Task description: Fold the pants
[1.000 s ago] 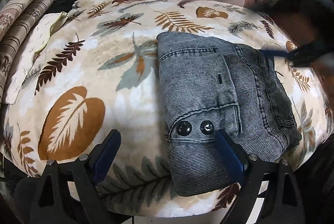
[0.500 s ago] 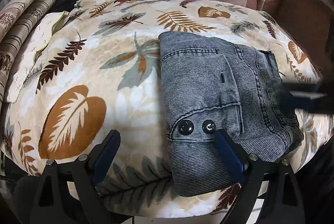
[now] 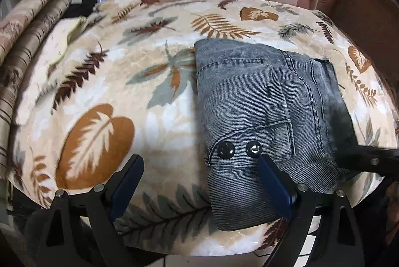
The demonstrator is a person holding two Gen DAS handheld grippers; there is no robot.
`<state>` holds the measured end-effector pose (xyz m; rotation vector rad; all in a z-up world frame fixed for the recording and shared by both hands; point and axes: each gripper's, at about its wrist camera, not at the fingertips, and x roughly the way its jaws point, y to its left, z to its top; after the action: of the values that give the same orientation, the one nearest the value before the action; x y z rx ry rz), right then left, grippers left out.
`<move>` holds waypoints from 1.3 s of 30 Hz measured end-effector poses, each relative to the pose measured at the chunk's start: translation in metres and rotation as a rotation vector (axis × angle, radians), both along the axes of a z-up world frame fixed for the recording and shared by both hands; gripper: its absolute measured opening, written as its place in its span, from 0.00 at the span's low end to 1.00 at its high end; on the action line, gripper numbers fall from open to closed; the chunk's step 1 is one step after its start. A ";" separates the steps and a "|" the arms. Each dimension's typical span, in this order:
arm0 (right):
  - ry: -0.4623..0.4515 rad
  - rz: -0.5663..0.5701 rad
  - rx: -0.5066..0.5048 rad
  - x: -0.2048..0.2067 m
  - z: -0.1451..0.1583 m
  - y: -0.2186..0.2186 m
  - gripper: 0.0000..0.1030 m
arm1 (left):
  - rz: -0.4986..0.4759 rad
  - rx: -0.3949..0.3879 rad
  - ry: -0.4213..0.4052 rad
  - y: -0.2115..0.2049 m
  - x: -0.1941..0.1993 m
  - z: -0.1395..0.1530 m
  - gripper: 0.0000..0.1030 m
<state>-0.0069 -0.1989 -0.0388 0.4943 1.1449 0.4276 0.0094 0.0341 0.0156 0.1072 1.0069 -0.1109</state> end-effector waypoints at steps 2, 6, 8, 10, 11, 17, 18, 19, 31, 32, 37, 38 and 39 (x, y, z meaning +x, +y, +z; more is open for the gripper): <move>-0.004 0.009 -0.046 -0.003 0.013 0.003 0.82 | 0.008 -0.004 0.006 0.001 0.001 0.002 0.90; -0.072 -0.002 -0.110 -0.008 0.035 0.000 0.82 | 0.011 0.004 0.002 0.002 0.000 0.003 0.90; -0.080 -0.014 -0.117 -0.013 0.039 -0.003 0.82 | 0.014 0.000 0.004 0.003 0.000 0.003 0.90; -0.084 -0.013 -0.100 -0.016 0.040 -0.002 0.82 | 0.016 -0.004 0.008 0.003 0.001 0.002 0.90; -0.086 -0.002 -0.091 -0.018 0.040 -0.002 0.82 | 0.016 -0.003 0.007 0.003 0.001 0.002 0.90; -0.054 0.062 -0.197 -0.018 0.010 0.012 0.82 | 0.019 -0.004 -0.009 0.006 -0.002 0.006 0.90; -0.053 0.066 -0.209 -0.019 0.014 0.014 0.82 | 0.029 -0.020 -0.017 0.010 -0.003 0.009 0.89; -0.061 0.064 -0.204 -0.019 0.020 0.013 0.82 | 0.040 -0.054 -0.025 0.014 -0.003 0.013 0.89; 0.090 -0.125 0.201 0.038 -0.002 -0.075 0.82 | 0.045 -0.552 0.215 0.046 0.062 -0.014 0.89; 0.096 -0.120 0.202 0.040 -0.005 -0.073 0.82 | 0.038 -0.556 0.221 0.042 0.064 -0.015 0.89; 0.074 -0.178 0.130 0.041 -0.001 -0.074 0.82 | 0.006 -0.577 0.204 0.034 0.065 -0.013 0.89; 0.059 -0.191 0.087 0.041 0.002 -0.074 0.82 | 0.006 -0.568 0.199 0.034 0.067 -0.014 0.89; 0.053 -0.201 0.063 0.041 0.003 -0.076 0.82 | 0.011 -0.567 0.203 0.034 0.069 -0.015 0.89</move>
<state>0.0345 -0.2750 -0.0353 0.6727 1.1223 0.2786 0.0787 0.0679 0.0006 -0.4352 1.1428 -0.3978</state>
